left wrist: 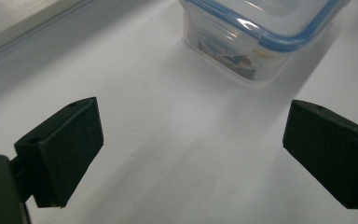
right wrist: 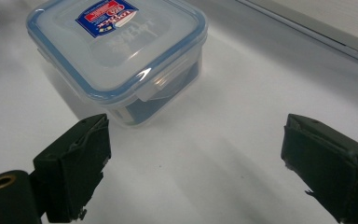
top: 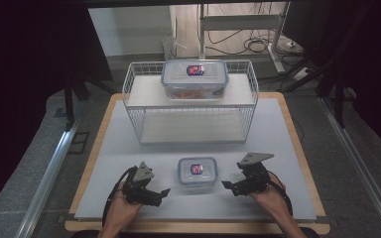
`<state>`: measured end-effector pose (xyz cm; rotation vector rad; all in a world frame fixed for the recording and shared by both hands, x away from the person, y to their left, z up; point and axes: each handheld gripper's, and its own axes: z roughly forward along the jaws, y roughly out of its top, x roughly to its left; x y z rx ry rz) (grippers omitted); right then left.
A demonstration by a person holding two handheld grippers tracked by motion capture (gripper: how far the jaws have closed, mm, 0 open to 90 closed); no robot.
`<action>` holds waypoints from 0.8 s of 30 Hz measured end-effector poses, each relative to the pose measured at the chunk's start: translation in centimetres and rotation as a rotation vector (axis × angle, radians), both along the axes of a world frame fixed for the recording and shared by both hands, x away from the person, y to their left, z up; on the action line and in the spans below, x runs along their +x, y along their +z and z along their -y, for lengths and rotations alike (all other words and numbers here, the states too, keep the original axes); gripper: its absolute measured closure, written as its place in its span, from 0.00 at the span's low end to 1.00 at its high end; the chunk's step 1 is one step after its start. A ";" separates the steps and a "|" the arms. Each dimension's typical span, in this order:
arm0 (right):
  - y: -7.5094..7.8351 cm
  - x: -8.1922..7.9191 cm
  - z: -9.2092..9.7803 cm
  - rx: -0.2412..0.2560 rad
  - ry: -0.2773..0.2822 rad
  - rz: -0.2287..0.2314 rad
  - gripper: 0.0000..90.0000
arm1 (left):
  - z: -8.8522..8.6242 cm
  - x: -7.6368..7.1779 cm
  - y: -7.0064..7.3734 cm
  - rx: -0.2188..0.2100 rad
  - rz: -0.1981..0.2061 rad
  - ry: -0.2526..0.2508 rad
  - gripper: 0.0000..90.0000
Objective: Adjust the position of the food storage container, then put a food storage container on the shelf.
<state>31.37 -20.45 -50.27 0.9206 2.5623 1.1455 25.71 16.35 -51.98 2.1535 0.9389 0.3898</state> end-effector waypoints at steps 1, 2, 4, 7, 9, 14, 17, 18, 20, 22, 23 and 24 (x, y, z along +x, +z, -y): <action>0.0 0.0 0.0 0.001 -0.001 -0.001 0.08 | -0.1 0.0 0.0 0.001 0.009 0.001 0.05; 0.0 0.0 0.0 0.002 -0.001 -0.001 0.08 | -0.1 0.0 0.0 0.001 0.019 0.002 0.05; 0.0 0.1 0.0 0.005 -0.002 -0.001 0.07 | -0.2 0.1 -0.1 -0.004 0.031 0.003 0.05; 0.1 0.2 0.1 0.035 0.012 -0.004 0.05 | -0.3 0.1 0.0 -0.021 0.042 0.010 0.05; 0.2 0.3 0.2 0.044 0.011 -0.001 0.04 | -0.4 0.1 0.1 -0.042 0.049 0.020 0.05; 0.3 0.3 0.0 0.028 0.007 0.017 0.03 | -0.4 0.4 0.2 -0.060 0.046 0.031 0.03; 0.3 0.4 -0.1 0.024 0.017 0.011 0.02 | -0.2 0.6 0.1 -0.051 0.035 0.021 0.03; 0.4 0.4 -0.1 0.030 0.018 0.004 0.02 | -0.1 0.6 0.1 -0.045 0.029 0.016 0.03; 0.5 0.5 -0.1 0.048 0.018 -0.004 0.02 | 0.1 0.7 0.1 -0.032 0.021 0.006 0.03; 0.6 0.5 -0.1 0.047 0.017 -0.005 0.02 | 0.3 0.9 0.1 -0.024 0.005 -0.004 0.03; 0.6 0.6 -0.1 0.049 0.013 -0.006 0.02 | 0.4 1.0 0.1 -0.022 -0.005 -0.008 0.03; 0.6 0.6 -0.2 0.049 0.010 -0.008 0.02 | 0.5 1.1 0.1 -0.016 -0.011 -0.012 0.03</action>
